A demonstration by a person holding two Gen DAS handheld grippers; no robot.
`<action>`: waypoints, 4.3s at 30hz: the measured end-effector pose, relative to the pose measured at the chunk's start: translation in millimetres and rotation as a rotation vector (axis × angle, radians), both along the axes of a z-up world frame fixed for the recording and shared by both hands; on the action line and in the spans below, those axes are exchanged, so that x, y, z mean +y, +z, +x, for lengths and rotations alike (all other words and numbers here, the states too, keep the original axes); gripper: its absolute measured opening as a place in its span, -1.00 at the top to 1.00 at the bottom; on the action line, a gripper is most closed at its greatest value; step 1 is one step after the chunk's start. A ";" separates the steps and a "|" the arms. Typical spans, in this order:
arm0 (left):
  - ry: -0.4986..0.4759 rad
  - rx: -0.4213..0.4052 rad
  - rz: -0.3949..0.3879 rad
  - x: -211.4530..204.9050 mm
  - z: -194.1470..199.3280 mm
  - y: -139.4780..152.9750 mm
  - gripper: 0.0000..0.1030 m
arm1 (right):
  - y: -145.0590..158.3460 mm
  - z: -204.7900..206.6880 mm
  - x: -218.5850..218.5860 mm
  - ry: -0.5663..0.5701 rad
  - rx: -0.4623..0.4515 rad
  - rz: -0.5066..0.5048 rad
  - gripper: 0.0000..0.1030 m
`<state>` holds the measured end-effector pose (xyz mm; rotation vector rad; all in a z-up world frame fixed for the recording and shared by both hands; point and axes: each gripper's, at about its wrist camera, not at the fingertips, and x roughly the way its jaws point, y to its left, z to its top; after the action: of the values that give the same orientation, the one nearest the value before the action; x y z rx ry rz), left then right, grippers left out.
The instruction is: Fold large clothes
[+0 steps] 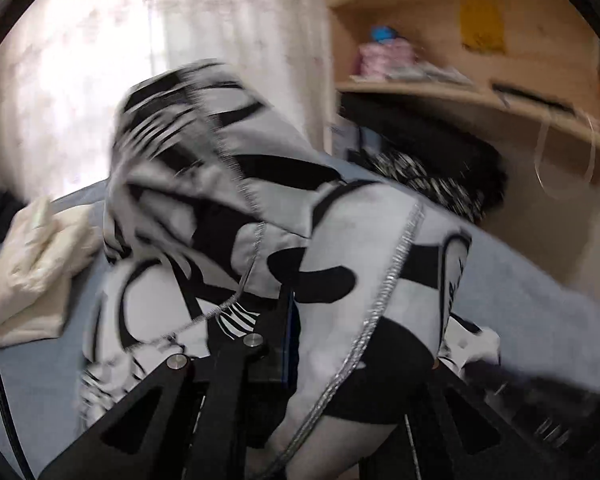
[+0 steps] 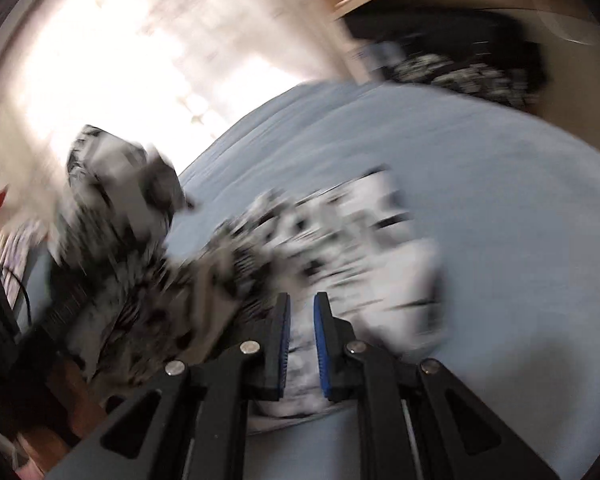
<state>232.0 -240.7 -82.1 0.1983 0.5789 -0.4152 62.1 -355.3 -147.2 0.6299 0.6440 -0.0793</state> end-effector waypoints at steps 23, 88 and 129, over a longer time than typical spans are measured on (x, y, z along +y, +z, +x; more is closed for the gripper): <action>-0.161 0.321 0.152 -53.1 -4.9 -49.5 0.41 | 6.5 -18.0 -49.0 -0.078 0.047 0.031 0.19; -0.026 0.323 0.114 52.4 29.4 -20.7 0.18 | 14.9 96.7 -54.8 0.070 0.264 0.037 0.40; 0.252 0.402 -0.120 84.2 80.9 -37.3 -0.98 | 8.9 181.2 -3.0 0.256 0.167 -0.010 0.53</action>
<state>312.9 -156.5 -119.4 -0.0767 0.9592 -0.2435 243.3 -358.2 -138.3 0.5304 0.8801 0.1044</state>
